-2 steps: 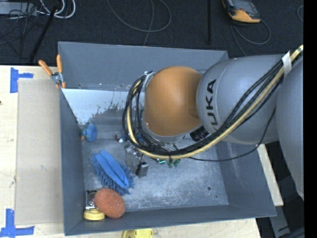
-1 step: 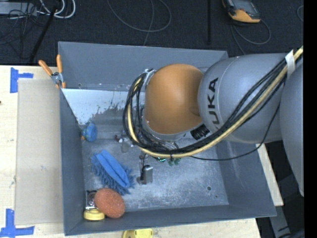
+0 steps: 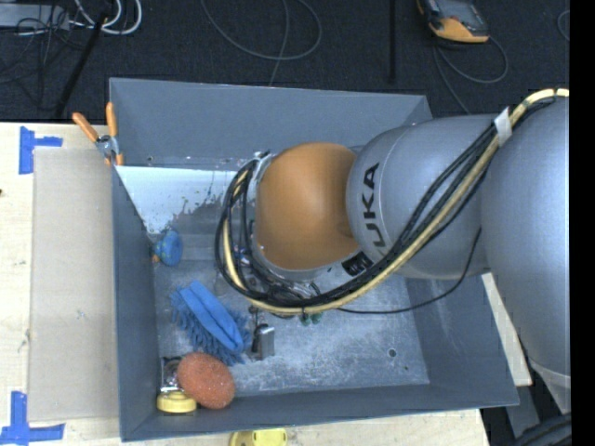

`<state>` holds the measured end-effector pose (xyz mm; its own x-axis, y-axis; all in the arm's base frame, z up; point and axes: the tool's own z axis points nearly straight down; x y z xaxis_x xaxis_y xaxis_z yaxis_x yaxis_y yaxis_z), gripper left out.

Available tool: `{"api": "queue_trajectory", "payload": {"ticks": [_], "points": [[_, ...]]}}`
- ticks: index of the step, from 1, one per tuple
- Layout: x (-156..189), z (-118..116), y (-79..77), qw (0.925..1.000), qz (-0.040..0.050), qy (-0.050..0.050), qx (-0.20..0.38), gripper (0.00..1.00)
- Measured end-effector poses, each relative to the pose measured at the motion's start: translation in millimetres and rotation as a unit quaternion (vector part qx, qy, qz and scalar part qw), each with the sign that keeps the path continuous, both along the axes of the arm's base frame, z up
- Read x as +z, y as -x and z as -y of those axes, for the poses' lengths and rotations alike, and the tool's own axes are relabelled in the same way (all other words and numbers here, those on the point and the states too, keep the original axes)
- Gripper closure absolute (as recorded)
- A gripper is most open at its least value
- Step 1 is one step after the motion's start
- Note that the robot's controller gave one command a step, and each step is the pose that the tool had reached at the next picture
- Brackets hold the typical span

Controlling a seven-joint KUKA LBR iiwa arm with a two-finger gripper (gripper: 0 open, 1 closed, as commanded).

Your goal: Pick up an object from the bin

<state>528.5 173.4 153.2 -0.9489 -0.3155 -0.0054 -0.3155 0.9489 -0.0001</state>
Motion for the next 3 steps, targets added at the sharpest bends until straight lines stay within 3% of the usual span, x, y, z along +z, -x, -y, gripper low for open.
{"api": "queue_trajectory", "payload": {"ticks": [1,2,3], "points": [[-34,-5,4.8,1.0,-0.0049,0.001,0.004,0.0],[-29,-6,-3.5,0.9989,-0.0031,0.001,-0.047,0.0],[-47,13,-5.2,0.9972,-0.0035,0.001,0.075,1.0]]}}
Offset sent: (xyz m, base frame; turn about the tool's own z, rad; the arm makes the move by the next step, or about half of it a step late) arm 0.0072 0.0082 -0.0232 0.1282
